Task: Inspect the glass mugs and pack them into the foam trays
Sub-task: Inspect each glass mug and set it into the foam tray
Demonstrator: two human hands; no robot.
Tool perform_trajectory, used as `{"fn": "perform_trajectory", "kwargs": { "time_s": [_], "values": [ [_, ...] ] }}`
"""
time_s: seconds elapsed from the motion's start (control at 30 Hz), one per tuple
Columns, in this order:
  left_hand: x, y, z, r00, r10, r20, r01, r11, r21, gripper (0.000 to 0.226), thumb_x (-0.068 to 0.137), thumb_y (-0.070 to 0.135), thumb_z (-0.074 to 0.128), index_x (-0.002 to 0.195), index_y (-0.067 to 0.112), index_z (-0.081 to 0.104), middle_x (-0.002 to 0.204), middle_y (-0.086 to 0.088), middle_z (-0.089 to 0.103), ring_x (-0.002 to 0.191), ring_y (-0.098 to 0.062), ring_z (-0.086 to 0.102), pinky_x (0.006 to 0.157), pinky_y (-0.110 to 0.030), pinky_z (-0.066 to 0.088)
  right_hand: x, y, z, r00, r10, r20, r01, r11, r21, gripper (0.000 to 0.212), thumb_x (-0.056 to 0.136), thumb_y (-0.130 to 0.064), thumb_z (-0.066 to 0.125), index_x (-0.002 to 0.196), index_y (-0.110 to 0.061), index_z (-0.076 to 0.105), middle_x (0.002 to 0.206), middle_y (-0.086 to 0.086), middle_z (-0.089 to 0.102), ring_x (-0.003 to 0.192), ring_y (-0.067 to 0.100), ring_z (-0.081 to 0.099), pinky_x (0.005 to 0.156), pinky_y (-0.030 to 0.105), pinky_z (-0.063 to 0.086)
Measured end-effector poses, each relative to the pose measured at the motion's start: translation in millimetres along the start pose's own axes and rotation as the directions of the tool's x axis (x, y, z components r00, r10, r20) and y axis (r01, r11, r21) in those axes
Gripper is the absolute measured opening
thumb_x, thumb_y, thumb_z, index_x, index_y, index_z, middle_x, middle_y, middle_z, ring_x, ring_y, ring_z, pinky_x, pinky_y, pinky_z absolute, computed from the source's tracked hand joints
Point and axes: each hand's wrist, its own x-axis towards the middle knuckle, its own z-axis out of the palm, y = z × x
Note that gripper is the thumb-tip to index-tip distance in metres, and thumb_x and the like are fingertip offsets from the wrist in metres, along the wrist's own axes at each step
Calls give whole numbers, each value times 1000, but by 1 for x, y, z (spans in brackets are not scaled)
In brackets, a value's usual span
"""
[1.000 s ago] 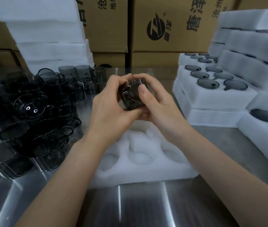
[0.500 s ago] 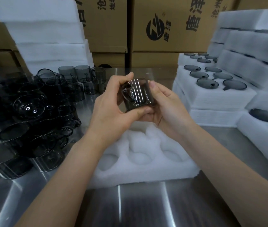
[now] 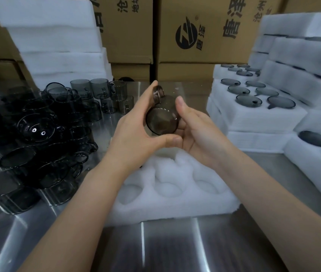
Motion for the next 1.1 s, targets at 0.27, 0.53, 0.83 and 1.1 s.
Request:
{"fn": "perform_trajectory", "kwargs": {
  "time_s": [0.27,0.53,0.83,1.1],
  "values": [
    [0,7,-2,998,19,-57,-28,988,-155,60,66,21,82,121,29,60,120,-1,65,108,-4,63,91,-16,48,3,-1,-2,997,27,69,-24,999,-39,54,88,-52,59,104,-1,66,72,11,69,59,21,67,52,26,53],
    [-3,10,-2,987,116,-115,-123,991,-59,34,93,21,56,126,28,52,116,9,65,109,-1,61,94,-20,48,3,-5,-4,979,113,170,-122,991,46,39,85,-41,61,108,-9,60,77,9,67,56,23,61,50,25,49],
    [-1,7,-3,992,55,-111,-68,991,-112,37,101,29,34,132,22,54,127,7,63,123,-6,57,107,-30,44,2,-8,-6,967,75,242,-93,994,62,32,83,-24,53,113,-17,63,88,7,67,69,17,60,55,25,46],
    [9,-16,-18,923,-237,-303,260,965,37,23,95,20,55,111,22,71,101,3,73,103,-11,65,99,-31,48,2,-15,-11,990,87,109,-114,956,270,45,83,-53,50,111,-21,64,91,7,69,65,28,58,51,27,43]
  ]
}}
